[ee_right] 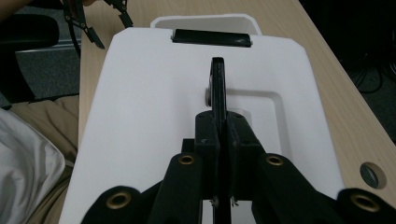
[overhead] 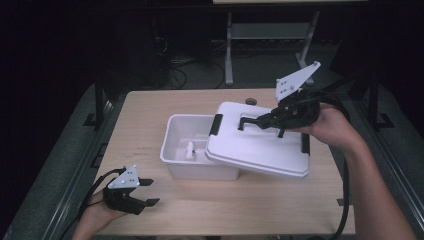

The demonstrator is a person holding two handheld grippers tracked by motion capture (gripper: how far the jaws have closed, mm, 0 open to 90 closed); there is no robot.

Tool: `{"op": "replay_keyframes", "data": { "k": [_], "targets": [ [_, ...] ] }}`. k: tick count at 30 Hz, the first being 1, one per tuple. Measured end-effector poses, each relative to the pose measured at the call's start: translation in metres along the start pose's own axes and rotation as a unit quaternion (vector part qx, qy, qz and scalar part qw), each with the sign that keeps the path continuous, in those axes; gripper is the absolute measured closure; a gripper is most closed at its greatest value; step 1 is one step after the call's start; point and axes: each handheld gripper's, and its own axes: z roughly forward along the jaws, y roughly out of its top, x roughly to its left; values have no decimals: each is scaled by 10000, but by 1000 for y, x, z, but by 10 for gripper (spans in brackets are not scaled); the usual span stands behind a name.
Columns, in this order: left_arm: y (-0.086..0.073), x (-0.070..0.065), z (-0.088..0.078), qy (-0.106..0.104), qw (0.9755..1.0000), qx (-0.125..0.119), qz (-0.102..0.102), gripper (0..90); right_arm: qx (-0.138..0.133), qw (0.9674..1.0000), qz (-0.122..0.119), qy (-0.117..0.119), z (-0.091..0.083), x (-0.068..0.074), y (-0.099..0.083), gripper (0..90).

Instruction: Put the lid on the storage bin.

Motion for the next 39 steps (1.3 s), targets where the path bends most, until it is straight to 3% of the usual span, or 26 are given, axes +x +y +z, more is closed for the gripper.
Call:
{"op": "replay_keyframes", "data": {
  "k": [11,39],
  "targets": [
    [-3,0,1,-16,10000,7,-59,349,-25,9992,-282,283,33,-9,26,839],
    [-7,-2,-1,-23,10000,9,-96,349,-94,9965,-437,703,93,-23,64,839]
  ]
}}
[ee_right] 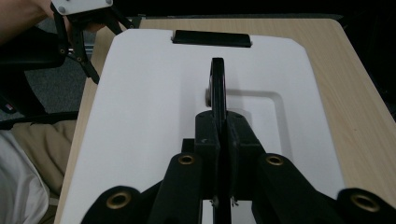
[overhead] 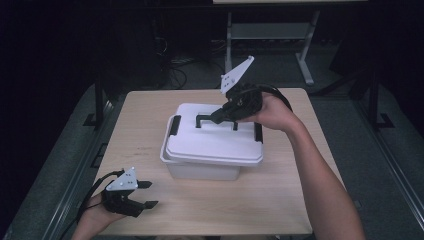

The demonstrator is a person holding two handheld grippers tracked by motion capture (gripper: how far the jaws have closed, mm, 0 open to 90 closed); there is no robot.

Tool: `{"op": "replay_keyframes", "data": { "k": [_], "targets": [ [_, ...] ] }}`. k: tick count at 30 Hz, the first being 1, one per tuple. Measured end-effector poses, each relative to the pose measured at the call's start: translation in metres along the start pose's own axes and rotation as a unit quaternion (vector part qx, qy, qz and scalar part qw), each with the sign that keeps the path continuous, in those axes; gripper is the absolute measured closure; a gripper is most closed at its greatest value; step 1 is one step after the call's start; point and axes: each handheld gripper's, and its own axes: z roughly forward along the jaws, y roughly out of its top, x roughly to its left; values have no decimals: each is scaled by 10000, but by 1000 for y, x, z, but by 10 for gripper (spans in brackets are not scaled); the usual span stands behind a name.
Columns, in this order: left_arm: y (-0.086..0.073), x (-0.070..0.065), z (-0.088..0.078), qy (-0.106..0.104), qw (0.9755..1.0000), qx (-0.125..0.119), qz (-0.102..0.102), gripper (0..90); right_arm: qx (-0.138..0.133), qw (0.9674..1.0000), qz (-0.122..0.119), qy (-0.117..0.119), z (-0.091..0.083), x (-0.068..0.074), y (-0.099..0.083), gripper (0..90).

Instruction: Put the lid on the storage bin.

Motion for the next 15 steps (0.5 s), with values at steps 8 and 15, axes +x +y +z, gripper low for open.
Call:
{"op": "replay_keyframes", "data": {
  "k": [8,15],
  "targets": [
    [0,0,-1,14,10000,17,12,349,89,9999,-40,91,17,-7,5,839],
    [-2,1,-1,15,10000,36,4,350,186,9997,-87,116,30,-13,4,839]
  ]
}}
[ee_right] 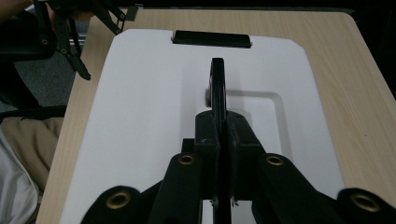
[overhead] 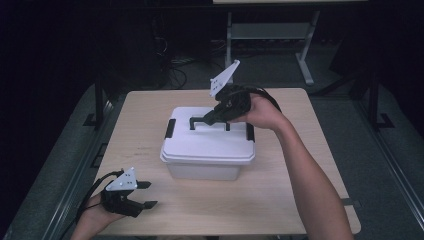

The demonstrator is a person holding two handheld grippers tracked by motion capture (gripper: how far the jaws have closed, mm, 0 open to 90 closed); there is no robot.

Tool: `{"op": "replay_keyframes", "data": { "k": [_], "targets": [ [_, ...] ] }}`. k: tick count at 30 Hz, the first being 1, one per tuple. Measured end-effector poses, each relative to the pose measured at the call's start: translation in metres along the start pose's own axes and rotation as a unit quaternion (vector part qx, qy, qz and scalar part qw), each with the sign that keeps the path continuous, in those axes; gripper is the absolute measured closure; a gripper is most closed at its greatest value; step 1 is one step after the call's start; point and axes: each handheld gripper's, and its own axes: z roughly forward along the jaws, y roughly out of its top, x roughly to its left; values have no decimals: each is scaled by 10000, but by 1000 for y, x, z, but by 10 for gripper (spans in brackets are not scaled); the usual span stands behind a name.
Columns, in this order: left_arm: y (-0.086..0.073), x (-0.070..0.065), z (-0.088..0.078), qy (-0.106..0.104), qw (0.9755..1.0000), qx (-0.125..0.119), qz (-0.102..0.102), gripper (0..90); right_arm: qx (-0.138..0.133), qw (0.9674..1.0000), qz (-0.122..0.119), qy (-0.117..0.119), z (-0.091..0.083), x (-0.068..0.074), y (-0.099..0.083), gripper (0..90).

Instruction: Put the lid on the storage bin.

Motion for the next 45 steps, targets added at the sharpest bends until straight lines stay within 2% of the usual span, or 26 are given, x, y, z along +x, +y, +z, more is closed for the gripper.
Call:
{"op": "replay_keyframes", "data": {
  "k": [14,24,45],
  "targets": [
    [-1,2,-1,-5,10000,-57,-28,350,50,9999,99,111,28,-12,-3,839],
    [-4,3,-4,1,9999,-87,-81,350,35,9998,142,153,35,-18,-5,838],
    [-5,4,-6,-11,9999,-132,-106,349,85,9997,148,171,42,-19,-4,837]
  ]
}}
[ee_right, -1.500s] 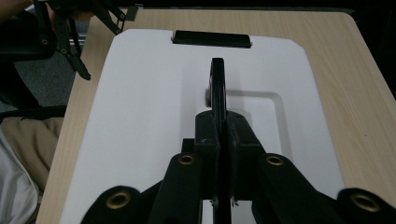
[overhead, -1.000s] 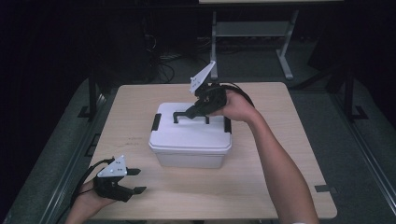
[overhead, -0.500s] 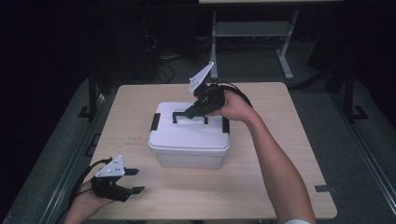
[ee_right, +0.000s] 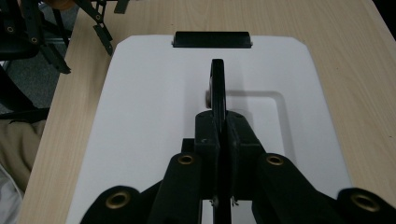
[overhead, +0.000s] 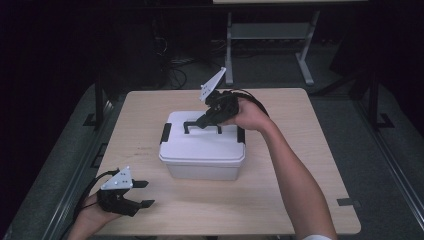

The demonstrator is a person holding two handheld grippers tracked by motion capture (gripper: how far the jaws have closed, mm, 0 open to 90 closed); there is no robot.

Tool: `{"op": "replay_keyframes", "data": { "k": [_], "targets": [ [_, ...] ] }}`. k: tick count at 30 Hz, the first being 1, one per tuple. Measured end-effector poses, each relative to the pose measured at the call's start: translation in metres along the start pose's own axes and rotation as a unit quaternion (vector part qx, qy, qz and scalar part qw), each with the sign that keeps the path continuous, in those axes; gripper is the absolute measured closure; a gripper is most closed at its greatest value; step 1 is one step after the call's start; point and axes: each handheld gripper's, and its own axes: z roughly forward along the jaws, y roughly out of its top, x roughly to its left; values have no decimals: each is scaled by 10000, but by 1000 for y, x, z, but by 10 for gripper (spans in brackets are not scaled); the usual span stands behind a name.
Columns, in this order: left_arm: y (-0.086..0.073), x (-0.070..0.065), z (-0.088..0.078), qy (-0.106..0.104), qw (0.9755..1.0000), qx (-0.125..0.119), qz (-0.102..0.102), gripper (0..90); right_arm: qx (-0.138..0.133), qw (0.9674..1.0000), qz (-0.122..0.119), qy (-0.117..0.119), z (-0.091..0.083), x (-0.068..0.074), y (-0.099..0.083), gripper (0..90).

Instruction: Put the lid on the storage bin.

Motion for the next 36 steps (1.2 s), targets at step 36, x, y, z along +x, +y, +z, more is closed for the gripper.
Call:
{"op": "replay_keyframes", "data": {
  "k": [36],
  "targets": [
    [2,-4,1,28,10000,47,39,346,-222,9994,264,33,-14,17,-16,624]
  ]
}}
